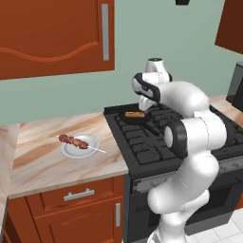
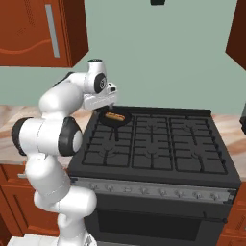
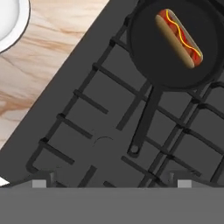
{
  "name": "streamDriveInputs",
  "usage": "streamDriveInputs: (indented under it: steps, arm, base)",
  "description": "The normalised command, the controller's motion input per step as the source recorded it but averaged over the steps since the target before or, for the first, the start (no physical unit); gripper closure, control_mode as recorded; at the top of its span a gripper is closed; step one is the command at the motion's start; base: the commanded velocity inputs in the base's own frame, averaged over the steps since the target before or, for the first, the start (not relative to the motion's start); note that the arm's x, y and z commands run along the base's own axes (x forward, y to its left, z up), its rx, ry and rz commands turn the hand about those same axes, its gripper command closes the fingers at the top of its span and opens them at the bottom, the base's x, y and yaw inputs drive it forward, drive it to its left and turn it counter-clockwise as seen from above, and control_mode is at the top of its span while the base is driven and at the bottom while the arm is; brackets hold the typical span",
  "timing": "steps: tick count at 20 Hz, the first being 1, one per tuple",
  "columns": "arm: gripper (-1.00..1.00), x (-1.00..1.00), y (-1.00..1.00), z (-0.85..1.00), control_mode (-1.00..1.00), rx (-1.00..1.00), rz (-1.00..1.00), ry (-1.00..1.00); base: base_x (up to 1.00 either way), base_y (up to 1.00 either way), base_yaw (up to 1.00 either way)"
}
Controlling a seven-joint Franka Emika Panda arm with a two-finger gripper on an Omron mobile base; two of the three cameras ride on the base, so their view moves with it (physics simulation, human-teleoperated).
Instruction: Place the cold items (corn and squash) from the fridge in one tupperware on the dining counter. Place the warm items (hot dog and kebab skewer) in the stove area in another tupperware.
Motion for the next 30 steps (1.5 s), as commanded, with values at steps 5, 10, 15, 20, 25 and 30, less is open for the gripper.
streamDriveInputs:
  steps: [5, 10, 15, 20, 25, 30]
  arm:
    - [-1.0, 0.54, 0.0, -0.29, -1.0, -0.02, 0.06, 0.05]
    - [-1.0, 0.28, 0.0, -0.53, -1.0, 0.0, 0.11, 0.0]
    - [-1.0, 0.5, 0.0, -0.44, -1.0, -0.02, 0.1, -0.01]
    - [-1.0, 0.71, 0.0, -0.26, -1.0, -0.05, 0.08, 0.0]
    - [-1.0, 0.43, 0.0, -0.31, -1.0, -0.04, 0.05, -0.01]
    - [-1.0, 0.27, 0.0, -0.43, -1.0, -0.01, 0.05, -0.03]
  base:
    - [0.0, 0.0, 0.0]
    - [0.0, 0.0, 0.0]
    - [0.0, 0.0, 0.0]
    - [0.0, 0.0, 0.0]
    - [0.0, 0.0, 0.0]
    - [0.0, 0.0, 0.0]
